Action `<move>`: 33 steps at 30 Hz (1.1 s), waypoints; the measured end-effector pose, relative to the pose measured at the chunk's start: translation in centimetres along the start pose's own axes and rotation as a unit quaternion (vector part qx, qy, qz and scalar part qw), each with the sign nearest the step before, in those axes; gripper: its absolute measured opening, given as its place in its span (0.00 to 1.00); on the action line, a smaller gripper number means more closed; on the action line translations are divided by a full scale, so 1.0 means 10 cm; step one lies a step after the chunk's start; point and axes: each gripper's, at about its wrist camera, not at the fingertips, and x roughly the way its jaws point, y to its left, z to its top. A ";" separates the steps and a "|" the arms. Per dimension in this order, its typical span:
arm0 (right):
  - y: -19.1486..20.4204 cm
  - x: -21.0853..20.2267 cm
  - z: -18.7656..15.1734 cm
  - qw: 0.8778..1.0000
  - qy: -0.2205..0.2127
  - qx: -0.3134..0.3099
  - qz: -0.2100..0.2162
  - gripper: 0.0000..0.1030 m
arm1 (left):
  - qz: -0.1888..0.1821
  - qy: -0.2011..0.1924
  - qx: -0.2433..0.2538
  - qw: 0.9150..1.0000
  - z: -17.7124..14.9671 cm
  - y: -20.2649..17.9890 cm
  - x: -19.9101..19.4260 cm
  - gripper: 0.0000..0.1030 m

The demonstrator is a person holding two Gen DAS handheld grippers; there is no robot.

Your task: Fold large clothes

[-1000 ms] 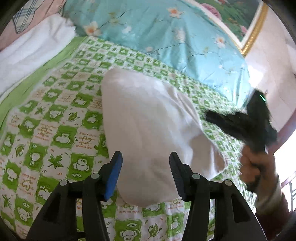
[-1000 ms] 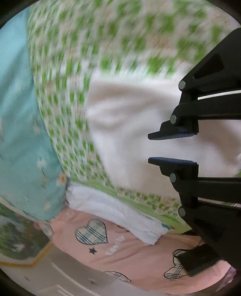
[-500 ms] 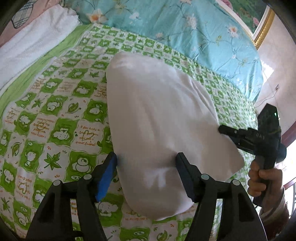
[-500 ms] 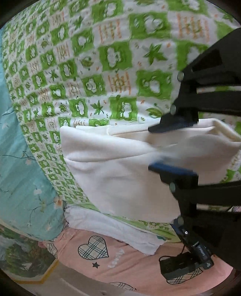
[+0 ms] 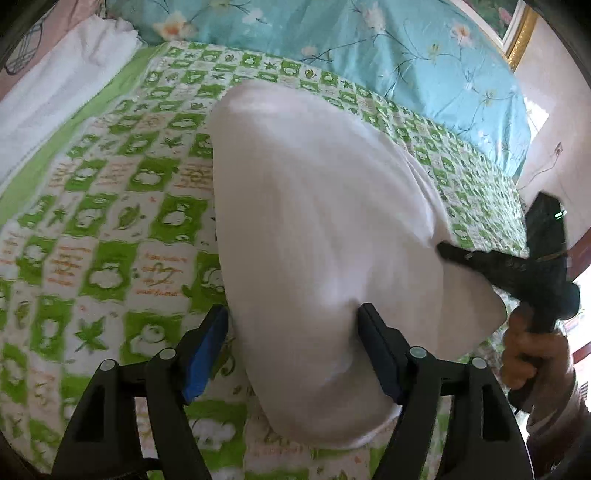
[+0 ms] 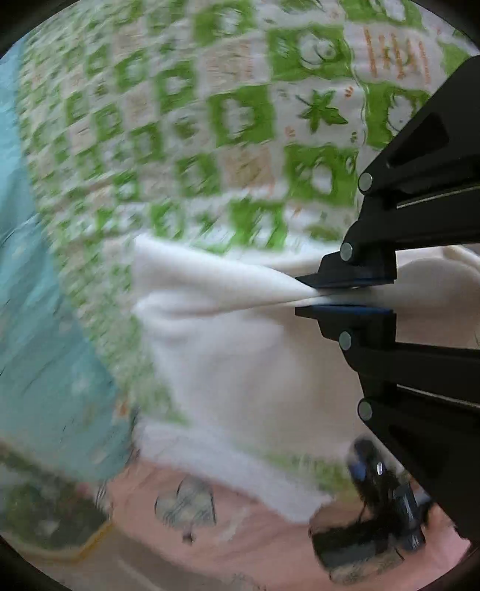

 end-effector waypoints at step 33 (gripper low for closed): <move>0.31 -0.37 -0.04 0.998 0.005 -0.065 -0.003 0.02 | -0.024 -0.072 0.003 0.997 0.07 0.06 -0.69 0.63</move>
